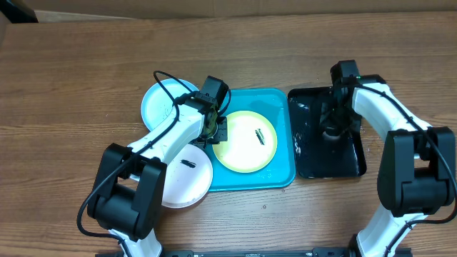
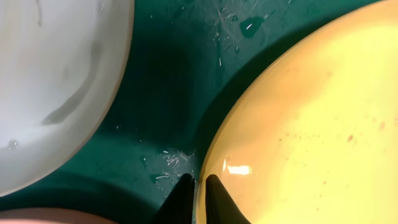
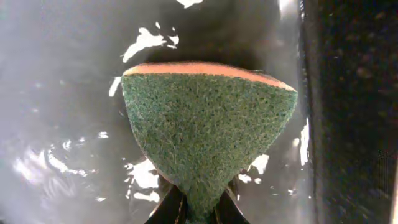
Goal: Clean dirty plates on tray and stack at the side
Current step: 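Grasp the green sponge with the right gripper and dip it in water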
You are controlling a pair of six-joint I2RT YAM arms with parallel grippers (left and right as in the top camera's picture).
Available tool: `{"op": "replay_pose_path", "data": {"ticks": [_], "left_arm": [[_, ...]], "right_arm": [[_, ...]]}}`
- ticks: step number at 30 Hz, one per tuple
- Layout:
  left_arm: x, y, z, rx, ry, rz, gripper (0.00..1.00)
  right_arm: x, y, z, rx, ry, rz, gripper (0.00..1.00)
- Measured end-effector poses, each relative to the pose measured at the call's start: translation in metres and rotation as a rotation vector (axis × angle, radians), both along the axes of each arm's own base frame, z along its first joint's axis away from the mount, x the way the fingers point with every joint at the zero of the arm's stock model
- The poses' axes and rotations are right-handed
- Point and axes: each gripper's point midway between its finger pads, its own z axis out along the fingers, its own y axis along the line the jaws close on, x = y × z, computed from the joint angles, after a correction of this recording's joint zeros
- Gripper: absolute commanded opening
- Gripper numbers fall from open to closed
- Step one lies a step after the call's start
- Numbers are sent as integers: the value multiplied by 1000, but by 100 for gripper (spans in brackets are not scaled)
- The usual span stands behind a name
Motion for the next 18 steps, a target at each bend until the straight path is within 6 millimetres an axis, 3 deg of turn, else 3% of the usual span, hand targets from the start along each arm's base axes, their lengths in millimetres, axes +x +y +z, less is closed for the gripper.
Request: {"op": "replay_pose_path", "data": {"ticks": [7, 11, 18], "left_arm": [[4, -1, 1, -2, -19, -17, 9], [8, -3, 2, -1, -38, -63, 23], [-10, 2, -2, 11, 38, -72, 8]], "right_arm": [[6, 0, 5, 1, -15, -1, 4], [4, 0, 5, 1, -9, 0, 4], [1, 0, 5, 0, 3, 0, 4]]}}
